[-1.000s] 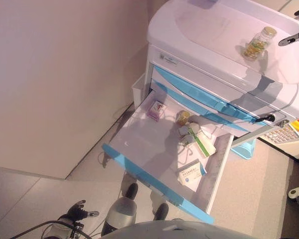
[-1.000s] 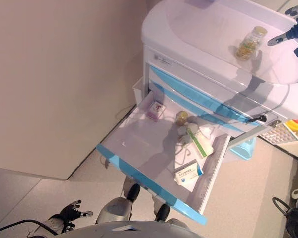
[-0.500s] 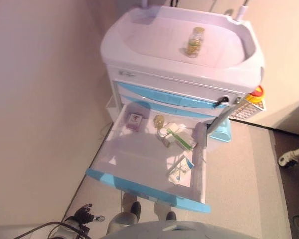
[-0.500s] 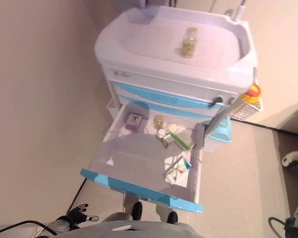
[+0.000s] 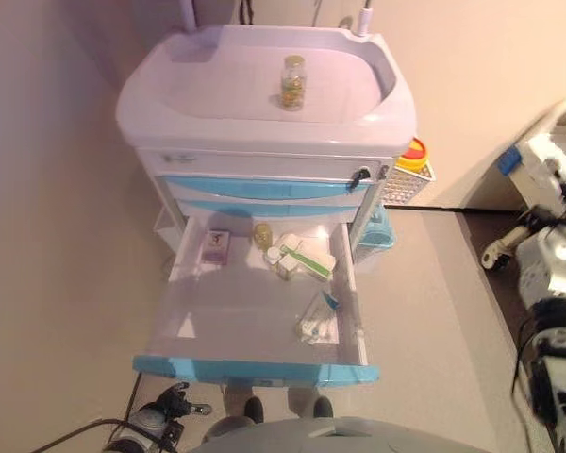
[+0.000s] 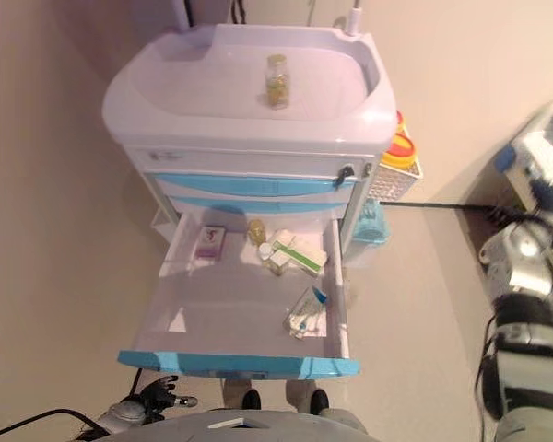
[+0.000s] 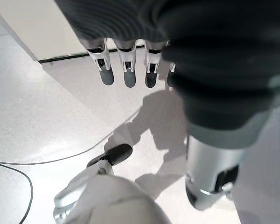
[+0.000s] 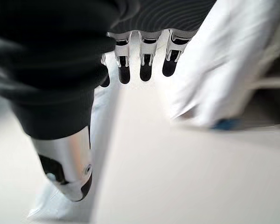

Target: Open the drawer and pick up the medicine

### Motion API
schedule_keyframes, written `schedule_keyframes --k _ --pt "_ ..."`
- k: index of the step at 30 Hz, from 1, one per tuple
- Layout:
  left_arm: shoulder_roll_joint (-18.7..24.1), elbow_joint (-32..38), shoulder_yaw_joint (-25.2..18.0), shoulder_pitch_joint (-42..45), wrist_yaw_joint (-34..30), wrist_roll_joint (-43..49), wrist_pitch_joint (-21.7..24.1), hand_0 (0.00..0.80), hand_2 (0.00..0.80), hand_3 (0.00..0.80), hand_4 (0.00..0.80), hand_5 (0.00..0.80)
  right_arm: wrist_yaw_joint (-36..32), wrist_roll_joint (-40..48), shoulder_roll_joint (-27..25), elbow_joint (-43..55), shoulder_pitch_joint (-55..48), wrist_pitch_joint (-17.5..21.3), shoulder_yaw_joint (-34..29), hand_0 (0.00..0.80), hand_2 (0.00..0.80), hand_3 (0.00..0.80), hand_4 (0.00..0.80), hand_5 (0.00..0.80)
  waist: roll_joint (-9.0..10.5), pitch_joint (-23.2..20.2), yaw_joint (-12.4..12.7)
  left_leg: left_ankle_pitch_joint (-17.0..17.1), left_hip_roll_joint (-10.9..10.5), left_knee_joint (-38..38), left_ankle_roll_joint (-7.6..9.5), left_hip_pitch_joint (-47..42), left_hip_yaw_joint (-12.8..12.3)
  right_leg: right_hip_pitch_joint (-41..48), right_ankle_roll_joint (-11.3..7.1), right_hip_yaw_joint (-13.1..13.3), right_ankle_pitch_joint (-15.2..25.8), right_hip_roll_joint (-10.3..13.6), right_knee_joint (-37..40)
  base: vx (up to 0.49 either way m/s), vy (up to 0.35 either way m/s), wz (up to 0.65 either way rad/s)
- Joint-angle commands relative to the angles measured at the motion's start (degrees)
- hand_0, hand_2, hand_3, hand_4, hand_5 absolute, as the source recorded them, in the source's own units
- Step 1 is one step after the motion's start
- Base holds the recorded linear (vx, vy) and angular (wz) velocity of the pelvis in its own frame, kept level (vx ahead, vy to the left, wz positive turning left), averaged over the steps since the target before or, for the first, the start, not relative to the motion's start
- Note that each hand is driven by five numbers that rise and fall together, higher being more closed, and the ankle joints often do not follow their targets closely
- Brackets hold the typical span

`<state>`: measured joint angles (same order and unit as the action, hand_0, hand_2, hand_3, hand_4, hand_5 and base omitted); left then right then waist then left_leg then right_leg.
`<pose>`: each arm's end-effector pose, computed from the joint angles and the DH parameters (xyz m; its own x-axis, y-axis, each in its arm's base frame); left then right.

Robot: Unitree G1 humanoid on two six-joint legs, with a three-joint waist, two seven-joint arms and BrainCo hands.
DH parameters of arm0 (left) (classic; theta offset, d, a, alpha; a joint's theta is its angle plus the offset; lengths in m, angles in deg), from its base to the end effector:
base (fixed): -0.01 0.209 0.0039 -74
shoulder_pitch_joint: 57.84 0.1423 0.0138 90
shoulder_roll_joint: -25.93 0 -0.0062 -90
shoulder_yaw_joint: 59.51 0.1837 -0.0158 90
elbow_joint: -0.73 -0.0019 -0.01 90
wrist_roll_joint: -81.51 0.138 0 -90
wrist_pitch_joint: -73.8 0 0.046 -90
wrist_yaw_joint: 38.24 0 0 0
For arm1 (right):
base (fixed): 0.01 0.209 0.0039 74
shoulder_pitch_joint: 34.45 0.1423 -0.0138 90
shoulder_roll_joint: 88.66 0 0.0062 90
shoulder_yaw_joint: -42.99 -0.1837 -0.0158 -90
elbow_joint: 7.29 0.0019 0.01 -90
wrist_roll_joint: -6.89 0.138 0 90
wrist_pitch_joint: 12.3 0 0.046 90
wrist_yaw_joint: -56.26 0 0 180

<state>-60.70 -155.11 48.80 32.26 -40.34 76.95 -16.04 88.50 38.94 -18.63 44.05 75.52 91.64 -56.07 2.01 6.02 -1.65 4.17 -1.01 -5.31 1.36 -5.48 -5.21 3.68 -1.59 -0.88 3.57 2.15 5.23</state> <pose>0.0818 0.2418 -0.1066 0.3803 0.1465 -0.9132 0.2586 0.9312 0.2570 0.2454 -0.3279 0.0834 0.5654 -0.8219 0.0694 0.8195 0.5693 0.0659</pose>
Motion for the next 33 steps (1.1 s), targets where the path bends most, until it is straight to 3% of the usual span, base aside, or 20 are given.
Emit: schedule_keyframes --k 1,5,10,14,16,22,26,33 --pt "-1.11 -4.13 2.25 -2.79 1.0 -0.11 1.77 0.0 0.0 0.0 0.0 0.0 0.46 -4.98 1.1 0.85 -2.26 3.27 -0.73 0.0 0.0 0.0 0.0 0.0 0.16 -0.49 -0.38 -8.56 -0.82 0.79 -0.13 -1.03 0.13 -0.71 -4.04 -1.03 -1.21 1.22 -1.54 -0.023 0.015 -0.21" --pt "-1.58 -3.5 1.47 -2.16 1.57 -0.17 2.69 0.0 0.0 0.0 0.0 0.0 -2.49 -10.33 3.91 -2.89 -8.39 2.52 -0.52 0.0 0.0 0.0 0.0 0.0 0.17 -0.13 -0.95 -8.64 -0.81 0.78 0.05 -0.92 -0.62 -1.09 -4.29 -0.5 -0.71 1.2 -1.17 -0.035 0.009 -0.11" --pt "-1.27 -3.17 -0.48 -1.35 2.02 1.27 3.96 0.0 0.0 0.0 0.0 0.0 -9.35 -20.87 8.08 -14.69 -16.25 1.28 4.33 0.0 0.0 0.0 0.0 0.0 0.36 0.31 -1.71 -8.35 -0.66 0.37 0.16 -0.71 -1.22 -1.63 -4.55 -0.25 -0.26 0.95 -0.87 -0.028 -0.011 -0.19" --pt "-0.86 -3.28 -1.59 -1.11 2.25 1.84 5.15 0.0 0.0 0.0 0.0 0.0 -14.0 -19.87 12.17 -20.71 -19.31 1.31 7.27 0.0 0.0 0.0 0.0 0.0 0.38 0.48 -1.85 -8.27 -0.62 0.31 0.2 -0.76 -1.12 -1.63 -4.55 -0.42 -0.29 0.85 -0.95 0.005 -0.025 -0.07" --pt "-1.04 -3.4 -1.87 -1.04 2.46 2.86 6.46 0.0 0.0 0.0 0.0 0.0 -19.91 -19.56 14.74 -24.03 -20.94 2.79 8.72 0.0 0.0 0.0 0.0 0.0 0.2 0.57 -1.99 -8.2 -0.81 0.35 0.31 -0.9 -0.74 -1.46 -4.44 -0.32 -0.42 0.72 -1.13 0.052 -0.012 -0.03" --pt "0.14 -0.57 0.83 -2.37 0.37 7.27 10.36 0.0 0.0 0.0 0.0 0.0 -32.41 -22.14 16.36 -28.57 -22.05 0.04 14.25 0.0 0.0 0.0 0.0 0.0 -0.36 2.77 -1.96 -8.83 -1.39 3.97 1.03 1.61 0.16 -3.79 -3.84 0.27 -1.68 0.79 -4.62 0.014 0.009 0.0" --pt "4.06 10.2 5.87 -8.6 -0.13 5.18 8.59 0.0 0.0 0.0 0.0 0.0 -33.74 -22.73 14.02 -28.53 -18.15 0.48 19.37 0.0 0.0 0.0 0.0 0.0 -1.54 9.74 -1.77 -9.24 -1.89 10.91 1.98 8.37 0.57 -10.08 -2.76 -0.47 -3.5 1.09 -12.52 -0.216 0.079 -0.02" --pt "10.73 23.17 9.73 -15.0 -5.09 0.5 4.81 0.0 0.0 0.0 0.0 0.0 -31.38 -21.01 11.27 -22.55 -13.63 0.02 23.25 0.0 0.0 0.0 0.0 0.0 -2.3 17.36 -2.84 -9.12 -2.59 17.64 2.85 16.47 -0.11 -18.25 -2.1 0.76 -4.03 1.09 -19.28 -0.098 0.084 -0.02"
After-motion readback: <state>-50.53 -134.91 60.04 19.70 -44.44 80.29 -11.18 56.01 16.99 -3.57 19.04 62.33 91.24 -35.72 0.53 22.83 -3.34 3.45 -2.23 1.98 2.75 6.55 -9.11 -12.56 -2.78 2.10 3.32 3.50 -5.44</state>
